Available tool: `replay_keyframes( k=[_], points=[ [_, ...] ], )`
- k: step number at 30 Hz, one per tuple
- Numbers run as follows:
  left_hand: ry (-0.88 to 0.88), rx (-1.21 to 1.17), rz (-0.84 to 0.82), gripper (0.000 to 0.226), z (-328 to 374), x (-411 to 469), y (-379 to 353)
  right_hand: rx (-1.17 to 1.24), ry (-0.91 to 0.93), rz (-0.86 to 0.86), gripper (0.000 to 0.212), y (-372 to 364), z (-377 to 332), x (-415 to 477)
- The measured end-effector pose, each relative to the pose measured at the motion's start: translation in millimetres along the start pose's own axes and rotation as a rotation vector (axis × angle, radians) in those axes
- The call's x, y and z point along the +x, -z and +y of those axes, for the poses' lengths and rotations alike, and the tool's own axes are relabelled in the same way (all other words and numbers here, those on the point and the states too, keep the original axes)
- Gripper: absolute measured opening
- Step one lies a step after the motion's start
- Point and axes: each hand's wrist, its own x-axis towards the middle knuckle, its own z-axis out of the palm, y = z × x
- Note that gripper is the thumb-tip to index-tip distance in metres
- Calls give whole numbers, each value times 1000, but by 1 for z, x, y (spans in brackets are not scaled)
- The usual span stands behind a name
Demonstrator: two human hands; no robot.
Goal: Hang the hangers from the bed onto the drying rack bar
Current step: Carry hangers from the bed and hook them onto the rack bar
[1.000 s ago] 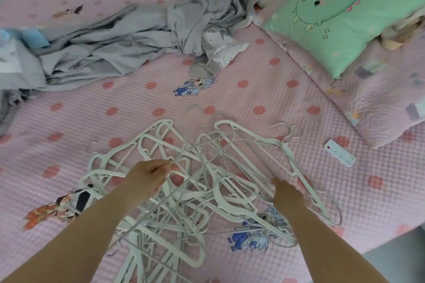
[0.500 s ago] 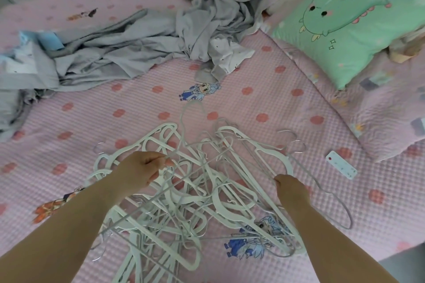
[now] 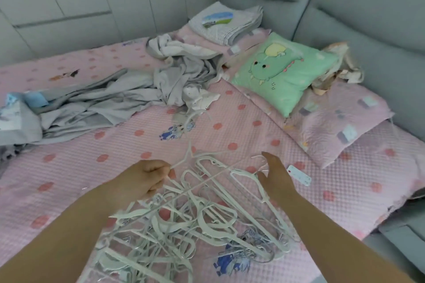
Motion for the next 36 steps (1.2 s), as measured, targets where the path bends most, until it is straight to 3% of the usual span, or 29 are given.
replay_keyframes(
  k=[3,6,9,14,17,21,27,33,36],
  points=[
    [-136,101,-84,30,31,-5,-20,-79,121,214,58,50,-15,-27],
    [-279,168,-170,30,74,-10,-51,-199,119,304,43,105,-4,-65],
    [-414,249,-287,32,117,-19,-96,-187,-5,336,27,157,26,-125],
    [-596,259,-556,32,179,-69,-194,-290,-203,488,28,230,81,-257],
    [-712,243,-702,32,211,-122,-261,-292,-353,598,4,262,104,-349],
    [-935,245,-814,26,231,-212,-358,-242,-568,748,13,282,130,-497],
    [-1326,303,-887,22,229,-385,-501,-282,-823,991,20,287,144,-743],
    [-1733,371,-789,11,217,-530,-597,-209,-1070,1253,35,277,139,-924],
    [-1901,320,-720,29,212,-591,-639,-208,-1149,1347,34,277,139,-982]
  ],
)
